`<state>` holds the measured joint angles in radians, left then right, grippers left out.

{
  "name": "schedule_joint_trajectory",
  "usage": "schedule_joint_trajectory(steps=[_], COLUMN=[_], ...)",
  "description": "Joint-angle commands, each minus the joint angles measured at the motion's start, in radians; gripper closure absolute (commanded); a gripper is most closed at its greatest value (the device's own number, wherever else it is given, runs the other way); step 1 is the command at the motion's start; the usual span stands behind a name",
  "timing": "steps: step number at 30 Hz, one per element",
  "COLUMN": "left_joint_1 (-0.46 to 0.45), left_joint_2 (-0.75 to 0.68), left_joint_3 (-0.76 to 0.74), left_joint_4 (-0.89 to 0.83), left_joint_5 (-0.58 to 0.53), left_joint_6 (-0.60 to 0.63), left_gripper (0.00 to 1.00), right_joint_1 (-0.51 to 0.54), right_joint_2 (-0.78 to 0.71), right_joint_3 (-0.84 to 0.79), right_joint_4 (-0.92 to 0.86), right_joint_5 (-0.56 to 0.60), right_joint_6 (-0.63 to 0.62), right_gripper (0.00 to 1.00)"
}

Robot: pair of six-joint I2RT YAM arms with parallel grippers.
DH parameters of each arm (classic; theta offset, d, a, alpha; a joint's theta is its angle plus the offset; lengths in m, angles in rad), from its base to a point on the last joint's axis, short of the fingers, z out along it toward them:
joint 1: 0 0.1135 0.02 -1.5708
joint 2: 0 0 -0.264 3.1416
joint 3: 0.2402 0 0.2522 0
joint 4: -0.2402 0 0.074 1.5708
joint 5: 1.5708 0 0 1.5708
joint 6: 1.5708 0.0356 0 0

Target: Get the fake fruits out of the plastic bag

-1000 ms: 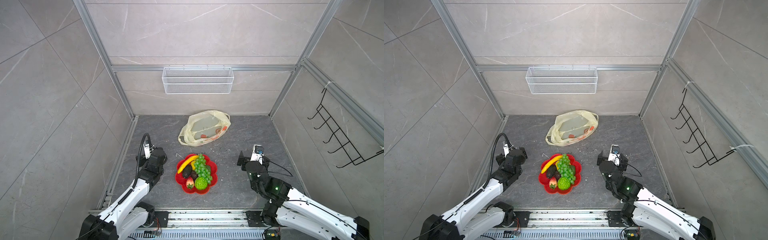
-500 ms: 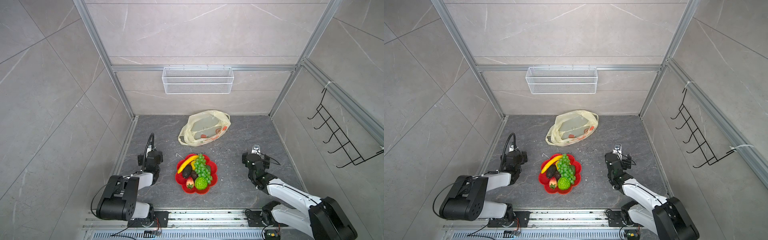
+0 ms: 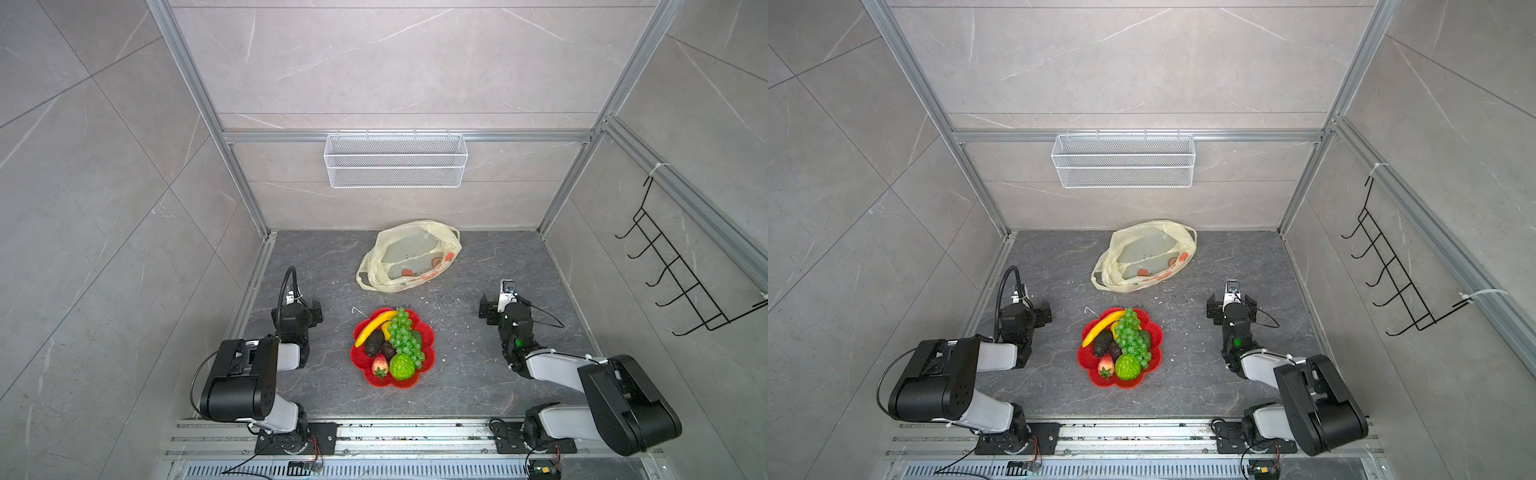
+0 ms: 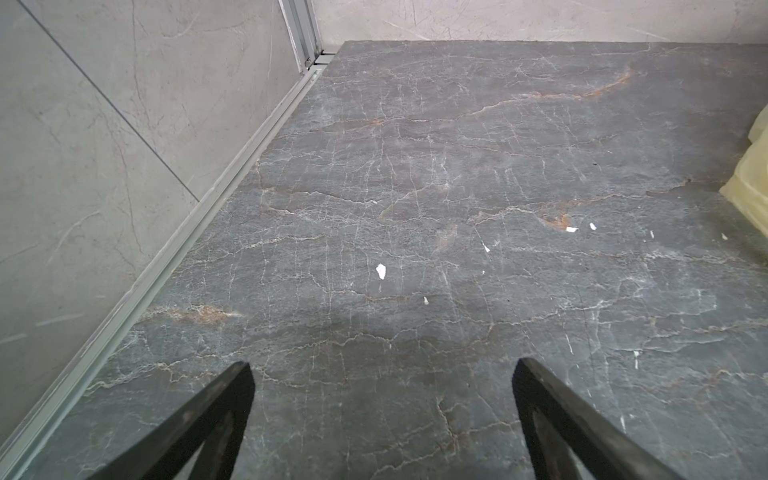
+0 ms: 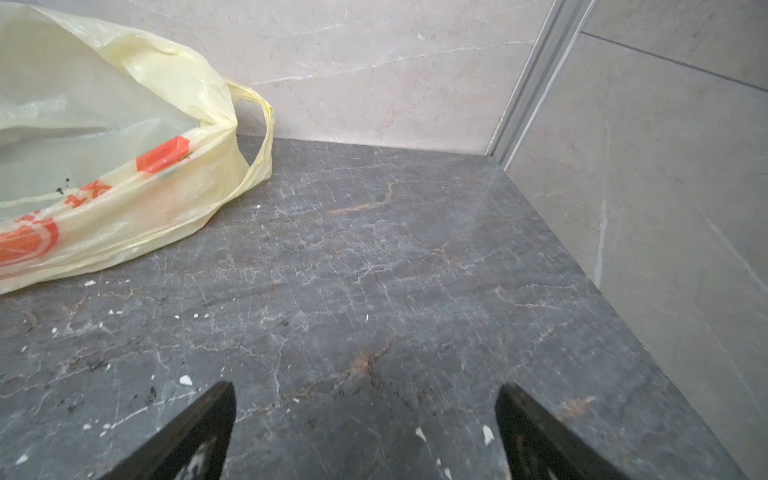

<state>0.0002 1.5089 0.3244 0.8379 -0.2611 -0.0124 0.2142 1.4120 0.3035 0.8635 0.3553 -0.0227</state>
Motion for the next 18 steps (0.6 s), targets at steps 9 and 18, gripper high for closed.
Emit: schedule_joint_trajectory(steps=[9, 18], left_joint_1=[0.004, 0.004], left_joint_2=[-0.009, -0.007], left_joint_3=[0.022, 0.022], left_joint_4=[0.037, 0.039], left_joint_5=[0.027, 0.026], left_joint_6=[-0.013, -0.014], left_gripper=[0.00, 0.00], right_joint_1=[-0.131, -0.131], right_joint_2=[0.098, 0.103], right_joint_3=[0.039, 0.033], right_joint_4=[0.044, 0.064], right_joint_5=[-0.162, -0.153], right_joint_6=[0.081, 0.078], right_gripper=[0.00, 0.00])
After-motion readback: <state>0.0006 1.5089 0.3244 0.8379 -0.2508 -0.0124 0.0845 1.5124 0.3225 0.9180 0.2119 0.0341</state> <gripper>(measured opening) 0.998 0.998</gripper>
